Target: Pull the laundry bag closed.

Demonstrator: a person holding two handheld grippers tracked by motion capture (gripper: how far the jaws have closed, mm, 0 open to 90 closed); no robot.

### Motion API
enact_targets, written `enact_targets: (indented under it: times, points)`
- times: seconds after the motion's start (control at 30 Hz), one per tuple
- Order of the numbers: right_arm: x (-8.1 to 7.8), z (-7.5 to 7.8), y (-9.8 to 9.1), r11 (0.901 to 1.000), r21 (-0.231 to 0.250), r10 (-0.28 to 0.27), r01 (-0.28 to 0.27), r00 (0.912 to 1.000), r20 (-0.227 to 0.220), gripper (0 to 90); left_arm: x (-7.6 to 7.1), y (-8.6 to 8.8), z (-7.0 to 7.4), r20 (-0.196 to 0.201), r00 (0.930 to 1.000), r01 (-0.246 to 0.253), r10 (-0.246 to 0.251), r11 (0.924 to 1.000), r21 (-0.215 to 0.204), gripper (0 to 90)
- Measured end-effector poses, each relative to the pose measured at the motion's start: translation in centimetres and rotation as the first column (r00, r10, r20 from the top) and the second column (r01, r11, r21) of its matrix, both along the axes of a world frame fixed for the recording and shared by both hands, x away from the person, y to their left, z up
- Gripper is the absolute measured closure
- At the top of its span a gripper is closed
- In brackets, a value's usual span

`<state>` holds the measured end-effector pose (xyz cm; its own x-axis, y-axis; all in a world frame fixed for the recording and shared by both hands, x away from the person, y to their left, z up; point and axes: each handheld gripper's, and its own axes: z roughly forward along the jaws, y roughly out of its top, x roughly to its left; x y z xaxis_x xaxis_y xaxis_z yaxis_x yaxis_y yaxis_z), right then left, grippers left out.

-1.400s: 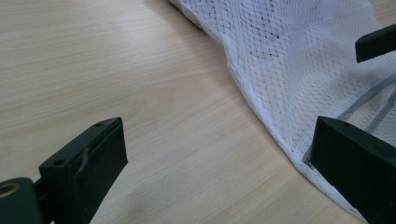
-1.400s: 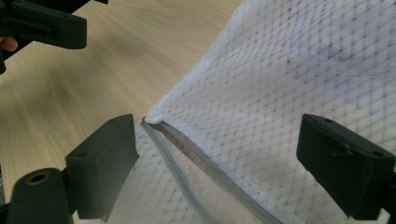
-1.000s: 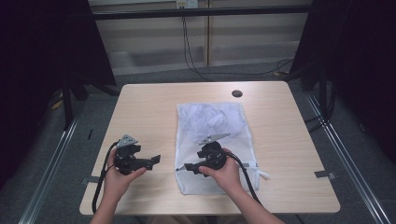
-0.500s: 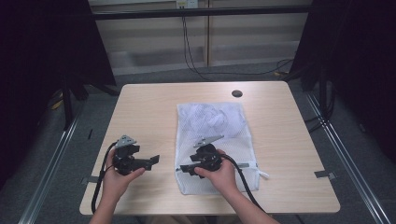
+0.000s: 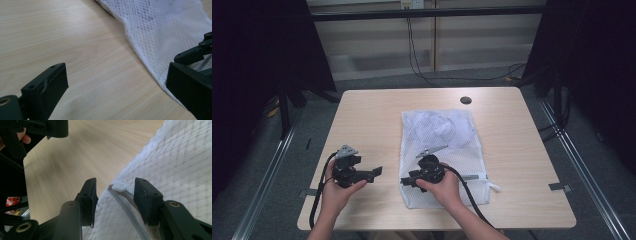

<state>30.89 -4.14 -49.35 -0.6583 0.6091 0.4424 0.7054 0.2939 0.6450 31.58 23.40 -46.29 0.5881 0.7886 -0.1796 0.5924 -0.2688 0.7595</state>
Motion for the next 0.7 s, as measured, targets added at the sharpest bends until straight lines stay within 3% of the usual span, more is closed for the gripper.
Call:
enact_targets:
  times: [0.37, 0.7]
  points:
    - [0.28, -0.01, 0.45, 0.9986, 0.051, -0.011, 0.013, 0.9986, -0.053, 70.3, 0.02, -0.12, -0.07, -0.005, 1.0, 0.0, 0.0, 1.0, 0.003, 3.8]
    - [0.58, -0.39, 0.8, 0.9984, 0.04, -0.035, 0.039, 0.9942, -0.102, 78.7, 0.04, -0.04, -0.1, -0.005, 1.0, 0.0, 0.0, 1.0, 0.008, 3.9]
